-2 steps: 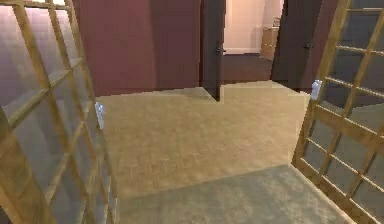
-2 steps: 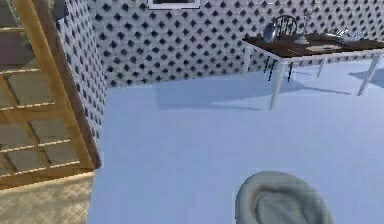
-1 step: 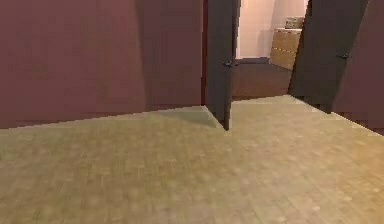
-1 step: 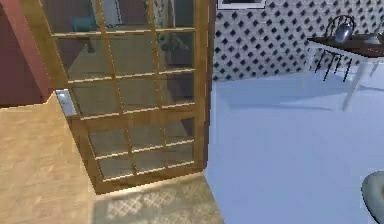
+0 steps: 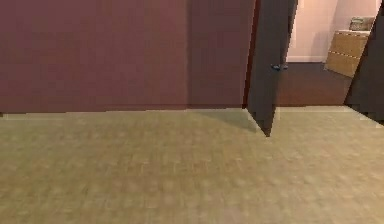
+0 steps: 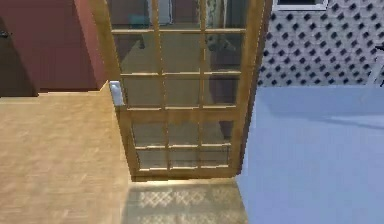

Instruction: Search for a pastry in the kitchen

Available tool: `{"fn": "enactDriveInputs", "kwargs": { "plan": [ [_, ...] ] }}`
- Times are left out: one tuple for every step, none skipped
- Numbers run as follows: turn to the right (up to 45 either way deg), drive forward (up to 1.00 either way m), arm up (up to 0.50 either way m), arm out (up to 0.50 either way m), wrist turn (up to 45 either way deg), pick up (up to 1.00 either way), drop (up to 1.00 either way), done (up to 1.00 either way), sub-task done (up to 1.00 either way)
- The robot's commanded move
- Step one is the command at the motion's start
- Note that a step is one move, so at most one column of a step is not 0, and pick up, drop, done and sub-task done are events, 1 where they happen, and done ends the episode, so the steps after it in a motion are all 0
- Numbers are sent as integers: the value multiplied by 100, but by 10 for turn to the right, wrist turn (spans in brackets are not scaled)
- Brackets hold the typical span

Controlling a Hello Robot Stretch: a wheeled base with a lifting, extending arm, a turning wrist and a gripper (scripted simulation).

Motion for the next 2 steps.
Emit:
{"fn": "enactDriveInputs", "kwargs": {
  "plan": [
    [0, 15, 0, 0, 0, 0, 0, 0, 0],
    [-210, 0, 0, 0, 0, 0, 0, 0, 0]
  ]
}}
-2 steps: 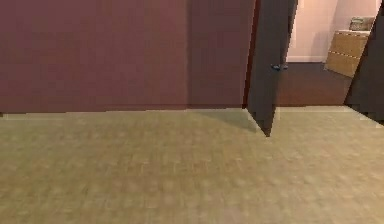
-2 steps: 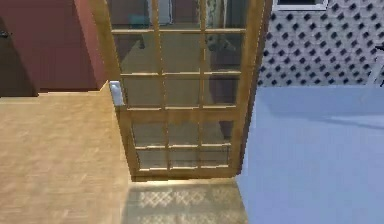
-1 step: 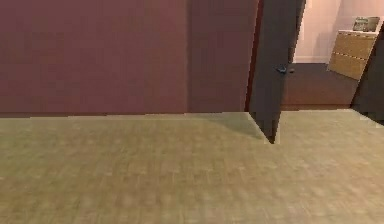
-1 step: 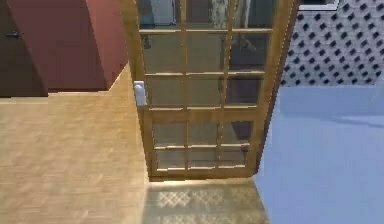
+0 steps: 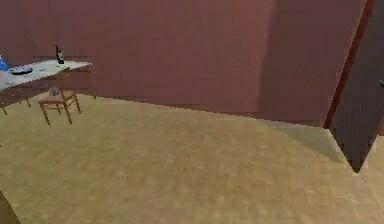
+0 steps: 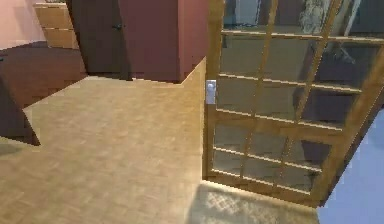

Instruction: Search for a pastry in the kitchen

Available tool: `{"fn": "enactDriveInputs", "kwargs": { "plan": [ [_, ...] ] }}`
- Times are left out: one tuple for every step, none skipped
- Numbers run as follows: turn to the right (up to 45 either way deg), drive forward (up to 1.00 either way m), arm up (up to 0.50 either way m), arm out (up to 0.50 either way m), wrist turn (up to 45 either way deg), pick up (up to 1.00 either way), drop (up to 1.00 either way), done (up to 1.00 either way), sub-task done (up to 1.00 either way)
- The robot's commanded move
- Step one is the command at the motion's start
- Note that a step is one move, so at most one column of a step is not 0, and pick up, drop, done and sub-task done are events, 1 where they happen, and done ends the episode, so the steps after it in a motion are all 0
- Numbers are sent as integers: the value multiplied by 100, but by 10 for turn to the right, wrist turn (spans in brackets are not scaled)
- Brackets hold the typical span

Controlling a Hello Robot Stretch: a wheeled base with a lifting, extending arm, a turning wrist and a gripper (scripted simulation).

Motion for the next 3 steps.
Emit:
{"fn": "enactDriveInputs", "kwargs": {
  "plan": [
    [0, 70, 0, 0, 0, 0, 0, 0, 0],
    [-360, 0, 0, 0, 0, 0, 0, 0, 0],
    [0, 5, 0, 0, 0, 0, 0, 0, 0]
  ]
}}
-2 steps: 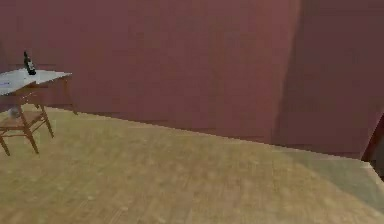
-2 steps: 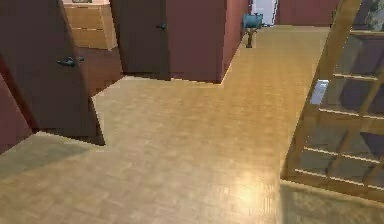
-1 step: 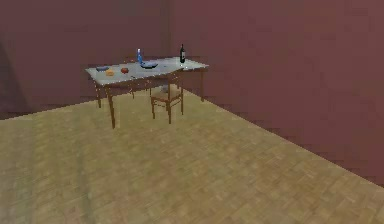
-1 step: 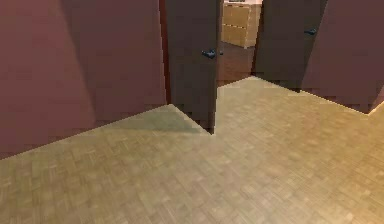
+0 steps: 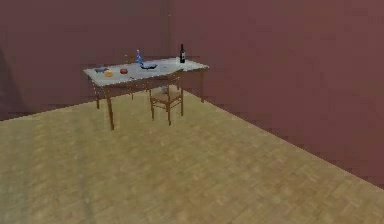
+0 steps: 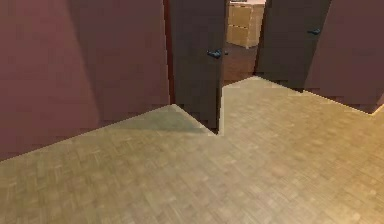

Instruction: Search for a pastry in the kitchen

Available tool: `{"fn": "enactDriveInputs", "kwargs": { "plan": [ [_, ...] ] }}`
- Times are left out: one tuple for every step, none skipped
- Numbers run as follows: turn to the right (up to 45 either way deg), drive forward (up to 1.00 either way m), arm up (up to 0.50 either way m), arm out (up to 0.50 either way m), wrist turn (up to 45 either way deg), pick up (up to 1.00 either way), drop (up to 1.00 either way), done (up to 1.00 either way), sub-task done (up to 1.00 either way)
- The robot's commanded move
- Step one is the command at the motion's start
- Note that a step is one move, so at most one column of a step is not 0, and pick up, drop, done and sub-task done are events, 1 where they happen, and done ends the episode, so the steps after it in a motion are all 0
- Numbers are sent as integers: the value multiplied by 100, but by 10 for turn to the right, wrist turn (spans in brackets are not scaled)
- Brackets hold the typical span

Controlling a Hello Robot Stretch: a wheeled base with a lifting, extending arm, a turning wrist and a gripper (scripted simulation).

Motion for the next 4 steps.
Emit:
{"fn": "enactDriveInputs", "kwargs": {
  "plan": [
    [-330, 0, 0, 0, 0, 0, 0, 0, 0],
    [0, 100, 0, 0, 0, 0, 0, 0, 0],
    [0, 100, 0, 0, 0, 0, 0, 0, 0],
    [0, 15, 0, 0, 0, 0, 0, 0, 0]
  ]
}}
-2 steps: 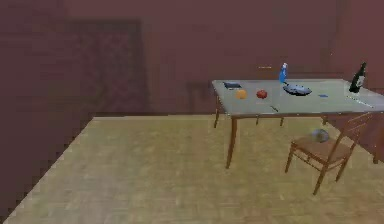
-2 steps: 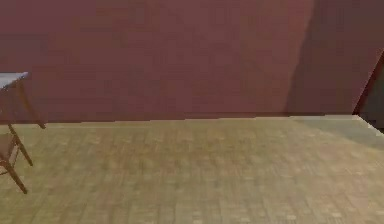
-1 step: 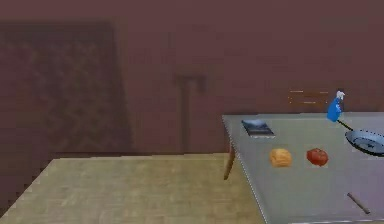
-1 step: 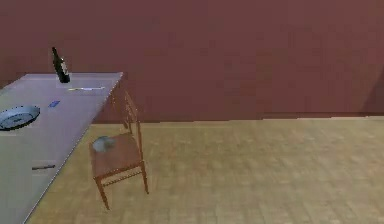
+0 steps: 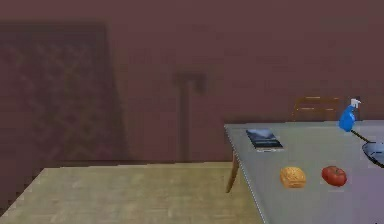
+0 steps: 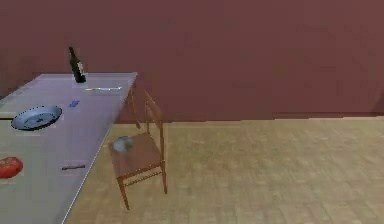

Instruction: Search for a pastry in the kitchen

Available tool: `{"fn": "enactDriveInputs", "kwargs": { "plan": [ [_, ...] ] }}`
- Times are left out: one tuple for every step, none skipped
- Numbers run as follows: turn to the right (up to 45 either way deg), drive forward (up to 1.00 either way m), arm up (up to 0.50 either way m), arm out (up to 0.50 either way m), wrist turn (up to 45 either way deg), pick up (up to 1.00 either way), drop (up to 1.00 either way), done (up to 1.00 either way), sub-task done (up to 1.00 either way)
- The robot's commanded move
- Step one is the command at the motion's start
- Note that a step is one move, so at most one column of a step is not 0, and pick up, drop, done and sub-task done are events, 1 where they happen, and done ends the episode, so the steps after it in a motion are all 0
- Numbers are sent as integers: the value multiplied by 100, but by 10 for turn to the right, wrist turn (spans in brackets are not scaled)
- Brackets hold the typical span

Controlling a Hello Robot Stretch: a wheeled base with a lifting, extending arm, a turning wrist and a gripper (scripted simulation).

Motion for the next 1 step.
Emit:
{"fn": "enactDriveInputs", "kwargs": {
  "plan": [
    [300, 0, 0, 0, 0, 0, 0, 0, 0]
  ]
}}
